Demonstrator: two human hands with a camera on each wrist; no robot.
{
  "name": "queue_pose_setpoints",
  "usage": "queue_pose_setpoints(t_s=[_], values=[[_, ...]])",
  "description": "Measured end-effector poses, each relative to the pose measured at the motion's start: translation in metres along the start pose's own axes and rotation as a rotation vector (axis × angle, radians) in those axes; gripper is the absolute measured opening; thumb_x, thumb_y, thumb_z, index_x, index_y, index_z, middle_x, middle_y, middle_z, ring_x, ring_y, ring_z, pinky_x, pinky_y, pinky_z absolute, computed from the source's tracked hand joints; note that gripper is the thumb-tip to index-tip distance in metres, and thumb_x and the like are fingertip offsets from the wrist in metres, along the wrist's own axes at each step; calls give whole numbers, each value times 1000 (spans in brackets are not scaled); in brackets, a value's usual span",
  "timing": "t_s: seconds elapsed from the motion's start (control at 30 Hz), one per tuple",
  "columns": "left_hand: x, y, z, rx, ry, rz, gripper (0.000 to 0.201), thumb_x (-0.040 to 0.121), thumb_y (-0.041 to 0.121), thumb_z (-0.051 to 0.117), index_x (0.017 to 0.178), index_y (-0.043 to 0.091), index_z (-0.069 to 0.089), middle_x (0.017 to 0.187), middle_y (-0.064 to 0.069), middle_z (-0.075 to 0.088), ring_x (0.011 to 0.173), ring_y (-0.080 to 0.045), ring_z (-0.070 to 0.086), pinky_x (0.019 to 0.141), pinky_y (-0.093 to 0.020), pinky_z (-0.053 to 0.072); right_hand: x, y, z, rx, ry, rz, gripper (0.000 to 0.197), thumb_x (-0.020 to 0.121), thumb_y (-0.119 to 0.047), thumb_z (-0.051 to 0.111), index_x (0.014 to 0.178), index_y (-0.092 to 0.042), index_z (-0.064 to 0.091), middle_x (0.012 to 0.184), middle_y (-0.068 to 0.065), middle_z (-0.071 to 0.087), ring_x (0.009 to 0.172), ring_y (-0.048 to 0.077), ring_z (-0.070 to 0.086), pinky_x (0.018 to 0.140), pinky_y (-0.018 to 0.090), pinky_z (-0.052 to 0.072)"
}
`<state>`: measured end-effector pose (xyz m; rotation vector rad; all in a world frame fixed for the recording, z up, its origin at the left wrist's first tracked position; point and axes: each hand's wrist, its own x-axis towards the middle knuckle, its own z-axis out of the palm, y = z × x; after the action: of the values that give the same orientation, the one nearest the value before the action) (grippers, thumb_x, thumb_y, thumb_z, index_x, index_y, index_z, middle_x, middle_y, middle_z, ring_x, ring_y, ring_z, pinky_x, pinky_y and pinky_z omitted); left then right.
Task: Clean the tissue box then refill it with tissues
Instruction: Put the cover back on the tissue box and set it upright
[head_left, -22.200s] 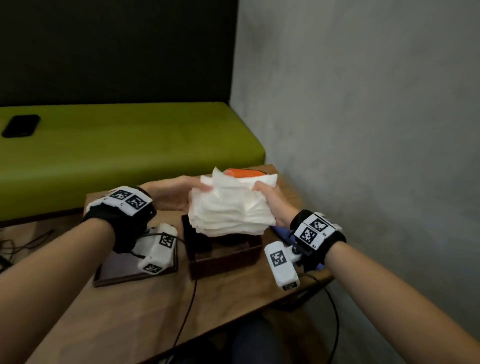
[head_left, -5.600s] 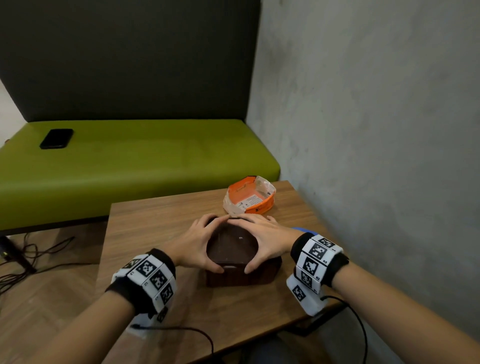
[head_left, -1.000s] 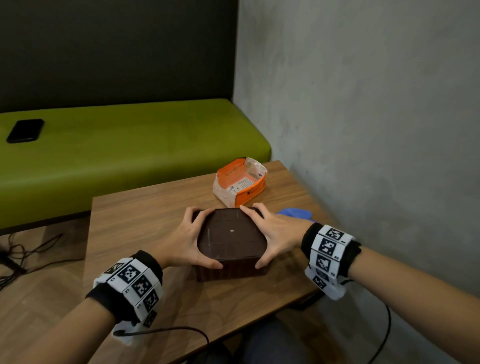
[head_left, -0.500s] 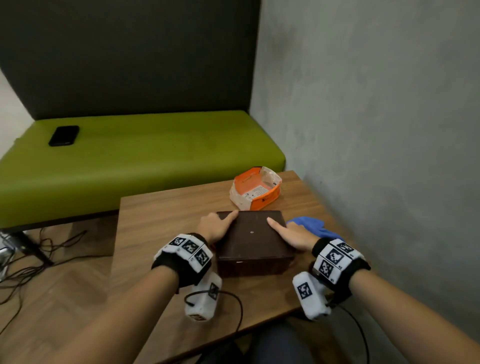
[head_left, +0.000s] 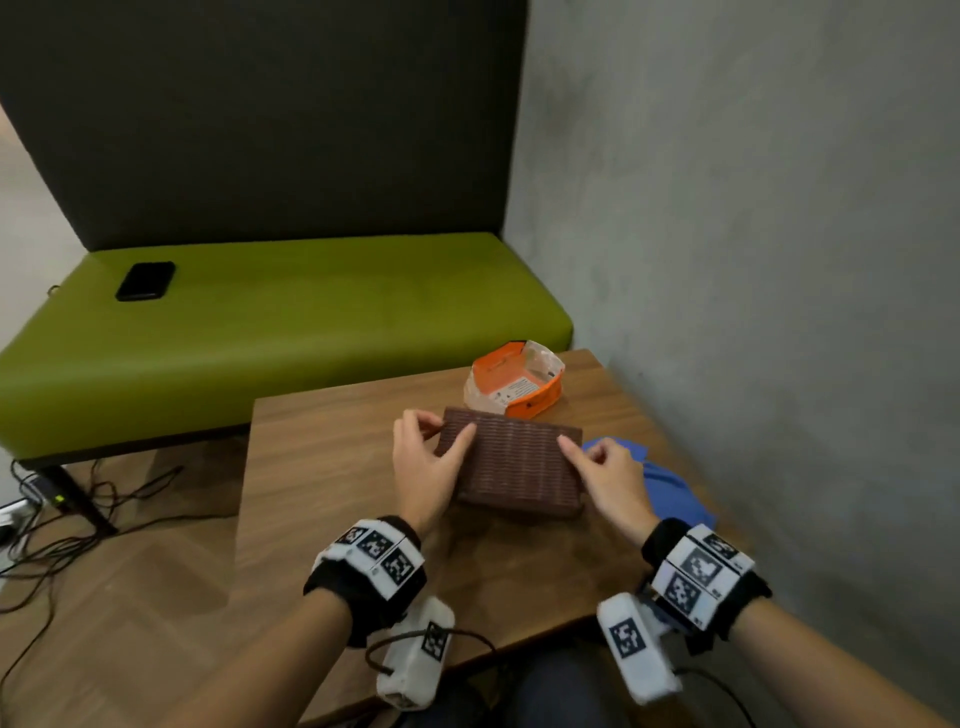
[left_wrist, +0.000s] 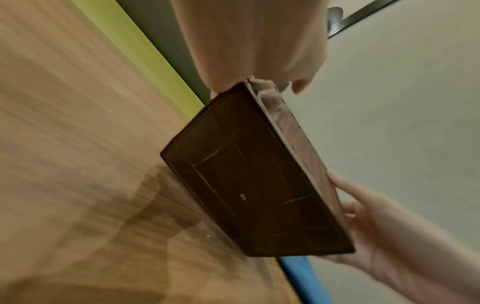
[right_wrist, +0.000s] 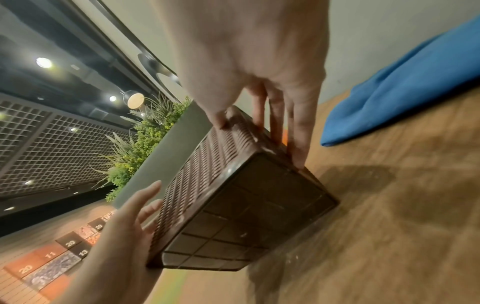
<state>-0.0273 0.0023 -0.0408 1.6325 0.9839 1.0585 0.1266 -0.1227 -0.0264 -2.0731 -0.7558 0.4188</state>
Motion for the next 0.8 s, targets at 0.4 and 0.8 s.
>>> queue_pose_setpoints(t_s=[0.4, 0.8], values=[[-8, -14, -19, -86, -322, -235, 74, 86, 23, 63, 147, 12, 23, 149, -6, 37, 128, -10, 38, 108, -27, 31, -26, 35, 2, -147, -238, -387, 50, 82, -28, 66, 128, -17, 52, 117, 5, 48, 112, 12, 49, 100, 17, 37], [2, -11, -13, 528, -401, 338, 26, 84, 24, 65, 108, 15, 68, 129, -3, 52, 124, -17, 44, 101, -20, 33, 8, -17, 27, -557, -207, -572, 25, 85, -29, 63, 108, -17, 66, 109, 1, 58, 106, 19, 52, 89, 36, 45]])
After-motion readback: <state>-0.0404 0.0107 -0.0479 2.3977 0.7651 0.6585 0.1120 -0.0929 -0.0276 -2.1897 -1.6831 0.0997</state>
